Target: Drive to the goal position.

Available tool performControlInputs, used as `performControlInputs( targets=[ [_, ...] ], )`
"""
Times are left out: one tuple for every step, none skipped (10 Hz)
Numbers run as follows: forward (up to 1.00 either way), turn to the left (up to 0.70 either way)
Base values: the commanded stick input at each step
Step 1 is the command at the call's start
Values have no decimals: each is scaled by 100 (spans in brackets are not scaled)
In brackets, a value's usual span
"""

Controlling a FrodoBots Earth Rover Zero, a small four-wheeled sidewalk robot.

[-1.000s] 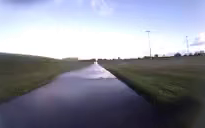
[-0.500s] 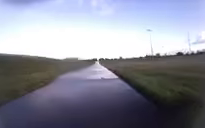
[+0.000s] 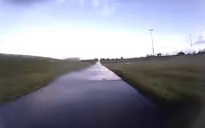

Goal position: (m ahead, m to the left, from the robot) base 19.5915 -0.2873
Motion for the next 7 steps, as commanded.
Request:
performControlInputs(
  targets=[
    [45,0],
    [45,0],
    [45,0],
    [45,0],
    [45,0],
    [45,0],
    [45,0]
  ],
)
